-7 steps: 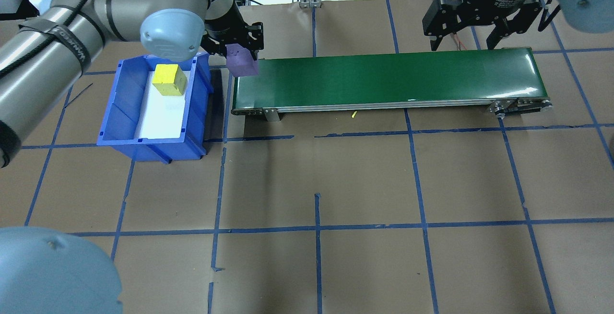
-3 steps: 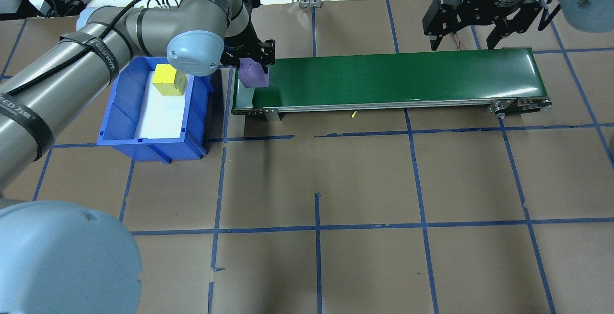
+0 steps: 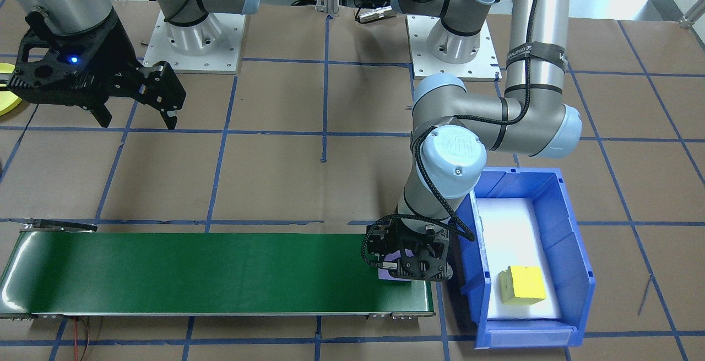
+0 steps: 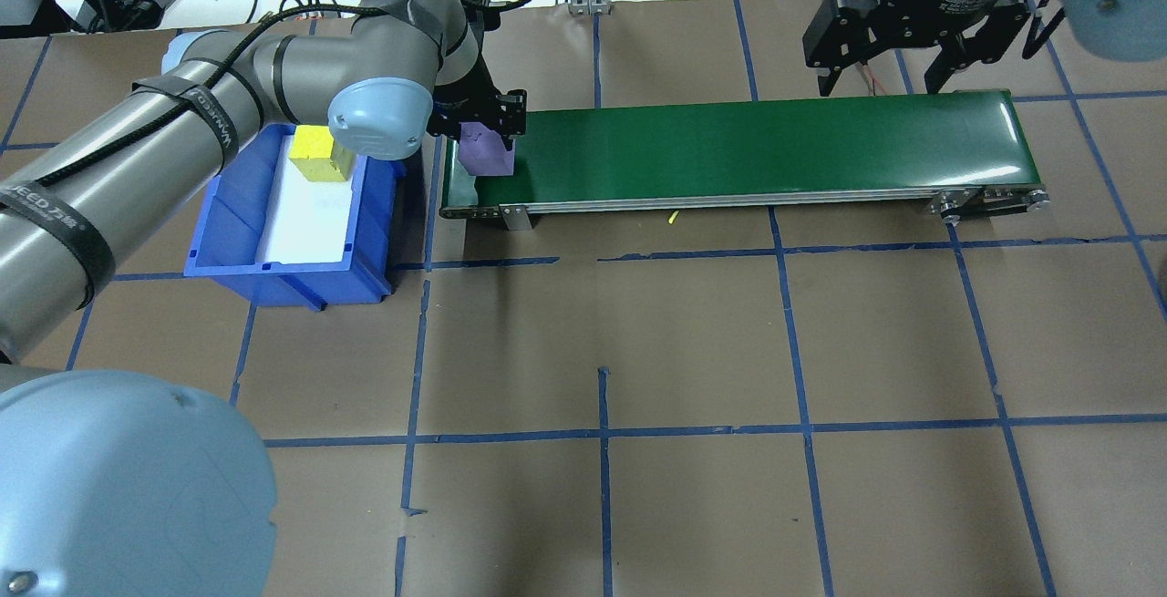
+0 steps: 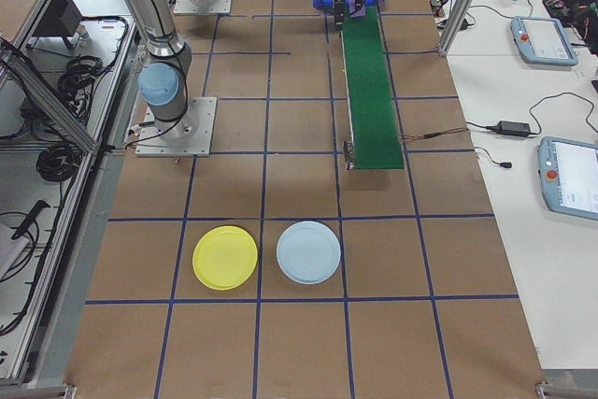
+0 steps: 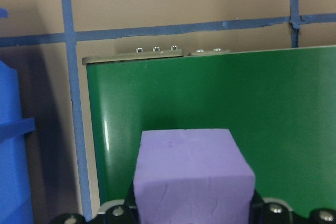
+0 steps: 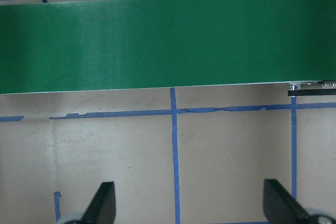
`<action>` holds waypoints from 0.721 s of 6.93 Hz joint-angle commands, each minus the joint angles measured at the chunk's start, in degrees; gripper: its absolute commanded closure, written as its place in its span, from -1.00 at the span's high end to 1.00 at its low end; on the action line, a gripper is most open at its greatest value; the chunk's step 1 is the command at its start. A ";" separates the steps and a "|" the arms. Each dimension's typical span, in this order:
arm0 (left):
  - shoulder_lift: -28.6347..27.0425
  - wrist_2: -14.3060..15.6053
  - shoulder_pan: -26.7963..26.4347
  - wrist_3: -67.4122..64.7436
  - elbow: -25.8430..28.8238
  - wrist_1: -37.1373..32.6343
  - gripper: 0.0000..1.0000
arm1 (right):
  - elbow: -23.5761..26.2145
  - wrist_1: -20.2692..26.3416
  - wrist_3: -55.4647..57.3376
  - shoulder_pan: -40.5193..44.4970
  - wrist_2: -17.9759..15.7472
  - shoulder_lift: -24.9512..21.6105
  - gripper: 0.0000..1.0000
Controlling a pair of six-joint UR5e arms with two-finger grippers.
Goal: Move block left to right into plate
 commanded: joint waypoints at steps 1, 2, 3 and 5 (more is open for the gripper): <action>1.97 0.00 0.00 0.55 -0.06 1.19 1.00 | 0.01 0.00 0.00 0.00 0.00 0.00 1.00; 5.13 0.78 0.08 0.47 0.21 -1.42 1.00 | 0.10 0.00 0.00 0.00 0.00 0.00 1.00; 6.90 1.05 1.21 0.64 0.65 -3.80 1.00 | 0.10 0.00 0.00 0.00 0.00 0.00 1.00; 6.83 1.14 9.36 8.43 1.97 -5.13 1.00 | 0.10 0.00 0.00 0.09 0.00 0.00 1.00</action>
